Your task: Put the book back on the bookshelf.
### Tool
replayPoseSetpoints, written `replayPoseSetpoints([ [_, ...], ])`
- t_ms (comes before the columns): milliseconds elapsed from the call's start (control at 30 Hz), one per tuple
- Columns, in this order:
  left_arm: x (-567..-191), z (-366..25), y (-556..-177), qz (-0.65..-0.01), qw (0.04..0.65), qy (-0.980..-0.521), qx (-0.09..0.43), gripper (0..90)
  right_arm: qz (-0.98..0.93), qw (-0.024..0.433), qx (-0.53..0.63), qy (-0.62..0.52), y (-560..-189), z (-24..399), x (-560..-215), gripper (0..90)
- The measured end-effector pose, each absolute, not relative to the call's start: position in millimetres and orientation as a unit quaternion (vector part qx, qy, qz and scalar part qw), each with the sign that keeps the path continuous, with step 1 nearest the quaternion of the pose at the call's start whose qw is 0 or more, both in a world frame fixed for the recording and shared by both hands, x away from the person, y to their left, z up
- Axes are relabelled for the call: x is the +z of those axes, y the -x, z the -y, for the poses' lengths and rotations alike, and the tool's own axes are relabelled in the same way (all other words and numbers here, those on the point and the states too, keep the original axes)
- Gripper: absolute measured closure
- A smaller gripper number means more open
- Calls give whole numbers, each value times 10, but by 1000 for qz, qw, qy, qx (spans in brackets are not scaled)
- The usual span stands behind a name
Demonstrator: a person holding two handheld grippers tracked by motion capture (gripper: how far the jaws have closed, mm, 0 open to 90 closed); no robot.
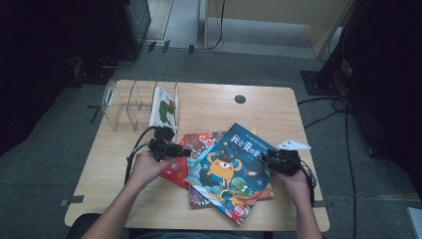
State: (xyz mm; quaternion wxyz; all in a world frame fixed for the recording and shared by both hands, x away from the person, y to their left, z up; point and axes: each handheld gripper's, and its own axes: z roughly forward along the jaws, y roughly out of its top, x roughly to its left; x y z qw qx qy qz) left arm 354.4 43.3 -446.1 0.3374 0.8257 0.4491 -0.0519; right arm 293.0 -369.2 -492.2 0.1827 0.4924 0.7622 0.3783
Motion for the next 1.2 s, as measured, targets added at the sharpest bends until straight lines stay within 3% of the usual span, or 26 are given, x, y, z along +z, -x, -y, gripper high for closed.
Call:
replayPoseSetpoints([
  [167, -4499, -404, -3541, -440, 341, -828, -66, 568, -747, 192, 372, -516, -2856, 3890, -4923, 734],
  [200, -4509, -398, -3538, -439, 337, -830, -66, 622, -741, 195, 368, -526, -2825, 3959, -4920, 782],
  [467, -4529, -431, -3511, -428, 332, -839, -60, 770, -721, 192, 349, -567, -2771, 4188, -4931, 853],
  [1200, -4561, -639, -3350, -447, 343, -824, -56, 777, -729, 193, 349, -556, -3041, 3954, -4968, 894],
])
